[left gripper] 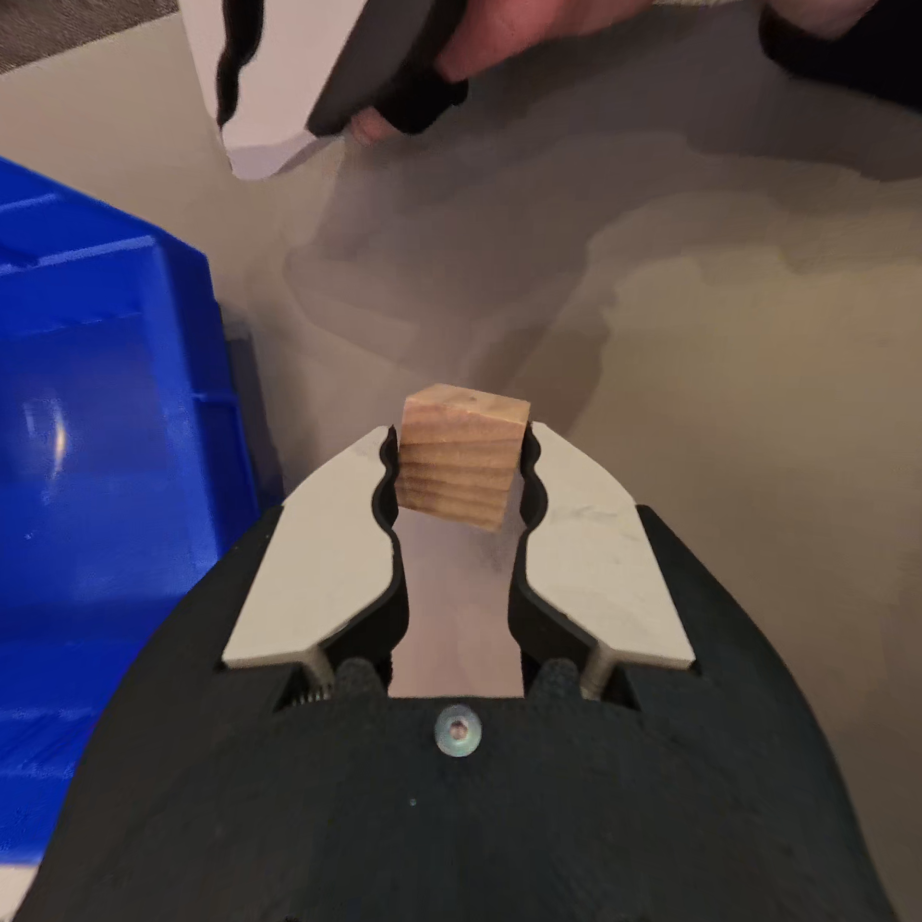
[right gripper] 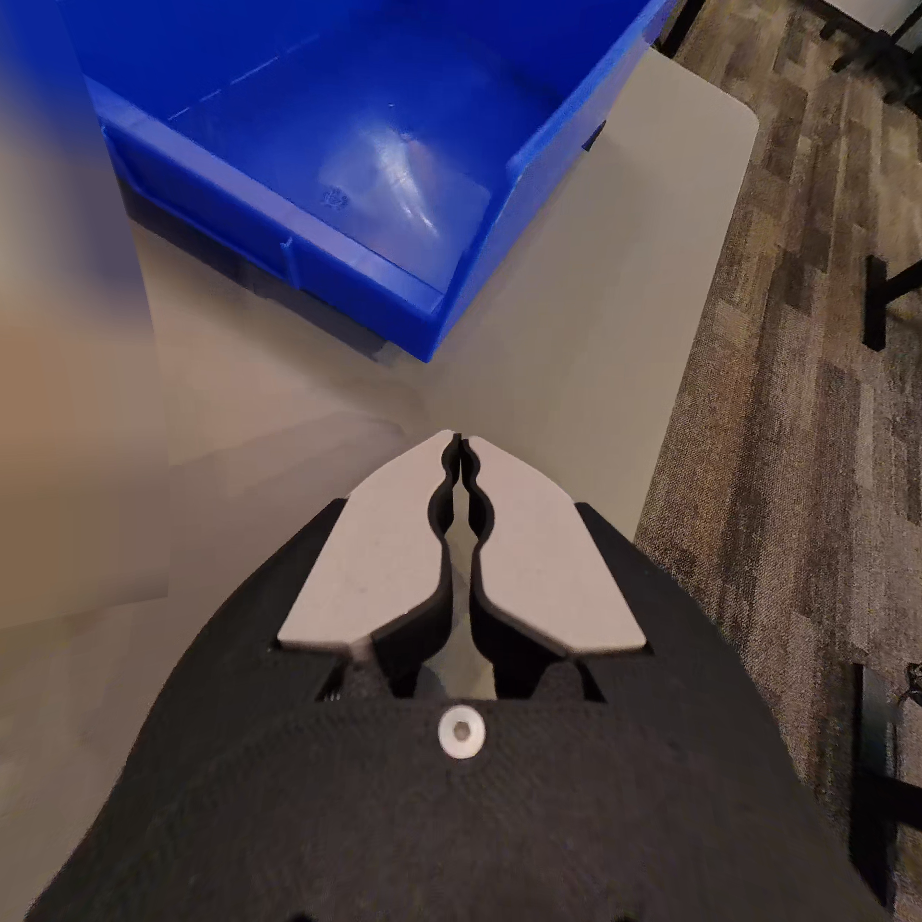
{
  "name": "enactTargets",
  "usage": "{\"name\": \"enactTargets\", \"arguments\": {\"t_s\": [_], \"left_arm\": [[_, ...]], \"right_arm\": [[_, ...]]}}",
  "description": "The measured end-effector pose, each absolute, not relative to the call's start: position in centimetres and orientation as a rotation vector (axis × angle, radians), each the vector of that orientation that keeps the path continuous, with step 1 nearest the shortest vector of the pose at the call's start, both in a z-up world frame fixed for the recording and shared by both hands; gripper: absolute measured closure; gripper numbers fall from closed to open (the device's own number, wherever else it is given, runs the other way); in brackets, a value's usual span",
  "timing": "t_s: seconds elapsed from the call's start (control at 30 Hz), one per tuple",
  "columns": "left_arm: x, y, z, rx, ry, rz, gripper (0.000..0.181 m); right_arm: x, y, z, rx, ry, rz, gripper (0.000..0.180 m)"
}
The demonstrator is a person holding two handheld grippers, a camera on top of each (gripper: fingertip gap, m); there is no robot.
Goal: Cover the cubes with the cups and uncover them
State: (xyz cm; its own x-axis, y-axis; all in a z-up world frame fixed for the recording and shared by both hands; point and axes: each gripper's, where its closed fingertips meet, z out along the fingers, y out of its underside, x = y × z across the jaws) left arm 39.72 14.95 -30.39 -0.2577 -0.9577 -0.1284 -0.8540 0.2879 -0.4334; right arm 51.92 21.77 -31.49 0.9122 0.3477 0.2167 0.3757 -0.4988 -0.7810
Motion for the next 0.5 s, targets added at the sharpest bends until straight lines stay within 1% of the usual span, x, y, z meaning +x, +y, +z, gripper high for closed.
{"name": "enactTargets", "arguments": {"t_s": [0.17,0.23,0.27,0.33,0.37,0.4,0.5], "left_arm": [[41.2,15.0,-33.0,-1.661,2.196,-0.372,0.133],[41.7,15.0,-33.1,-1.644,2.175,-0.394,0.134],[41.7,15.0,-33.1,-1.661,2.180,-0.404,0.131],[41.6,15.3,-32.6,-1.674,2.161,-0.379,0.096],[41.3,15.5,-32.0,-1.648,2.150,-0.372,0.090],[41.0,15.4,-31.0,-1.611,2.139,-0.388,0.088],[38.1,16.5,-27.6,-1.558,2.023,-0.360,0.094]], "right_arm": [[51.9,21.7,-31.4,-2.130,-0.505,-0.031,0.180],[51.9,21.7,-31.3,-2.129,-0.503,-0.028,0.180],[51.9,21.7,-31.3,-2.131,-0.501,-0.031,0.180],[52.2,21.7,-31.3,-2.133,-0.488,-0.034,0.180],[52.3,21.7,-31.2,-2.131,-0.478,-0.034,0.180],[52.4,21.7,-31.0,-2.126,-0.469,-0.030,0.180],[52.6,21.7,-30.7,-2.113,-0.451,-0.023,0.180]]}}
